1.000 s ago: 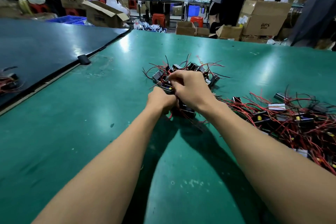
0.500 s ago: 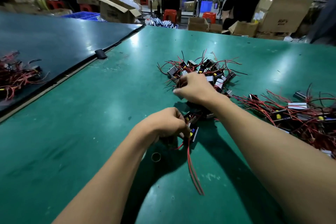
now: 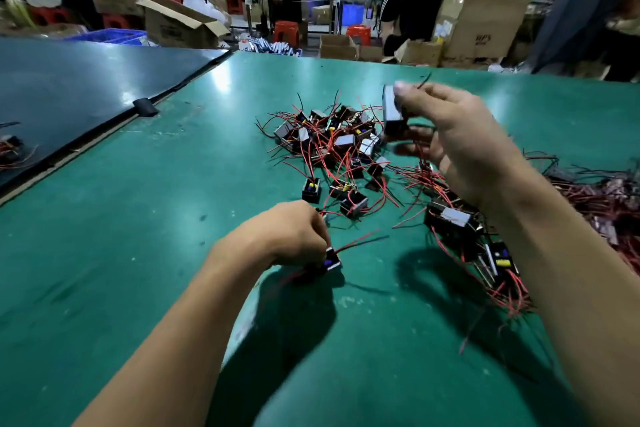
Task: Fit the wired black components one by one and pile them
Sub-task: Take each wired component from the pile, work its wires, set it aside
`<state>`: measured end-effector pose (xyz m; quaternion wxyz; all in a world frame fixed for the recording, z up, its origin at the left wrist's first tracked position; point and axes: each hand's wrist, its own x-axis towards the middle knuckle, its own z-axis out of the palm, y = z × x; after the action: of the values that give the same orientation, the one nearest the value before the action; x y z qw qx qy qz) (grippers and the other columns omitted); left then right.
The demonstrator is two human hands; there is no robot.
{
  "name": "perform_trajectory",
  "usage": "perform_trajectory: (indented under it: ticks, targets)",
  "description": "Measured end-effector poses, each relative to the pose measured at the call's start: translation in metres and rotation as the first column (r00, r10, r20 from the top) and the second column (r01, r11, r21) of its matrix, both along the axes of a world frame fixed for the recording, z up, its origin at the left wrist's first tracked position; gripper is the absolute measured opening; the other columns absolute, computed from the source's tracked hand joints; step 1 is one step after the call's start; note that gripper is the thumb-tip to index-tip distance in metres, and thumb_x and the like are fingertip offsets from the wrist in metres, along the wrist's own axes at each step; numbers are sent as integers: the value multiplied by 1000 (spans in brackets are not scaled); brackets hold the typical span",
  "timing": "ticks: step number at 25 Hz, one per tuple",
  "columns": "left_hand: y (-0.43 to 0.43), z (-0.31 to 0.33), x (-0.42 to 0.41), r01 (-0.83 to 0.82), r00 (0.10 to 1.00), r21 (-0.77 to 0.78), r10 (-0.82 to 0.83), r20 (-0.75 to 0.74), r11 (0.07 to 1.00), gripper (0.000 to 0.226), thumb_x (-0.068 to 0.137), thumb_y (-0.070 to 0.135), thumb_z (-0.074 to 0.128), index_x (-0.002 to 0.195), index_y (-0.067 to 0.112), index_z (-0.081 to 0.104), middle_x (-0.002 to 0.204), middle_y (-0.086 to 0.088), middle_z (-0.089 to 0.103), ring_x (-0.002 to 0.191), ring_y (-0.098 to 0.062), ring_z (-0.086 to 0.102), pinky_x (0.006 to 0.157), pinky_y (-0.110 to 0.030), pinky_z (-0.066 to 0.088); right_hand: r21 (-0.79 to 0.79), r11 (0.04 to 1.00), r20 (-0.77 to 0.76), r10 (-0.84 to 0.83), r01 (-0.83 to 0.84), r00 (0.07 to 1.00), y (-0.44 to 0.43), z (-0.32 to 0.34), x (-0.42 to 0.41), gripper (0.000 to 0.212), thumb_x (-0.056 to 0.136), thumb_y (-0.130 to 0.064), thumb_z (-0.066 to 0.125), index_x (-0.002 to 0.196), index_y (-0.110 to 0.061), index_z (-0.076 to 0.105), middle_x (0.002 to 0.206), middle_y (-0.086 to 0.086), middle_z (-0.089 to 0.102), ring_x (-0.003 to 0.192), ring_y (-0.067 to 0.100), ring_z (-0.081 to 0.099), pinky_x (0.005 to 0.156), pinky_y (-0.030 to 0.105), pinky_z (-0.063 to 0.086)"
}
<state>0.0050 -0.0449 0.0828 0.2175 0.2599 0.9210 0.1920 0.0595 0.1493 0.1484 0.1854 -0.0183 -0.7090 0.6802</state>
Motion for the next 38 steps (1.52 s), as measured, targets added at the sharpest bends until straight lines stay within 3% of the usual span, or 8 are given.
perform_trajectory:
  ticks: [4,8,16,22,27,33,35,38]
  targets:
    - [12,-2,16,102,994,-81,-104,-19,991,28,78,40,77,99,21,75,93,2,73,84,-14,64,67,-21,49,447,894,384,-188,-5,904,10,-58,38,29,81,-42,79,82,-13,71,67,-6,71,59,8,63,53,27,50]
    - [23,-11,25,68,995,8,-67,-77,998,20,79,42,75,90,25,75,83,5,70,73,-9,58,59,-18,40,743,669,327,-390,21,861,0,-107,59,28,81,-47,77,90,-21,71,84,-5,69,82,13,62,69,26,43]
    - [6,-7,17,75,986,33,-69,-153,997,22,84,14,62,101,25,70,93,4,70,87,-14,62,71,-21,43,703,710,254,-288,28,923,8,-114,72,25,94,-34,67,117,-24,72,106,-12,69,87,-4,62,77,8,43]
    - [21,-8,29,299,941,204,-254,-222,932,15,82,27,73,96,30,76,87,12,73,82,0,64,75,-16,47,713,676,73,-337,187,939,0,-116,72,22,82,-35,80,100,-23,73,91,-10,68,80,6,63,78,25,52]
    - [17,-30,24,74,997,534,-59,-45,842,6,86,16,72,85,21,75,73,4,74,70,-9,69,76,-30,57,843,498,-11,-366,206,930,-12,-123,66,16,87,-42,72,92,-28,67,91,-12,66,86,12,60,76,32,50]
    - [17,-42,21,-69,998,657,44,54,750,17,88,8,67,96,23,70,79,-1,73,73,-24,71,70,-35,59,705,667,40,-376,241,926,-11,-130,66,8,88,-28,72,95,-27,73,92,-15,69,84,3,60,82,25,49]
    - [21,-43,24,-9,998,670,53,-46,742,25,85,1,65,102,19,66,90,0,70,77,-20,68,73,-31,55,644,722,46,-366,252,930,-9,-129,69,7,87,-24,74,94,-25,75,88,-18,69,84,-1,60,76,11,44]
    - [24,-36,33,285,901,623,18,-433,728,24,73,1,63,92,15,63,88,4,61,76,0,53,70,-11,38,585,772,80,-361,250,929,-2,-127,71,5,87,-20,75,90,-23,76,78,-18,69,77,0,62,68,7,41]
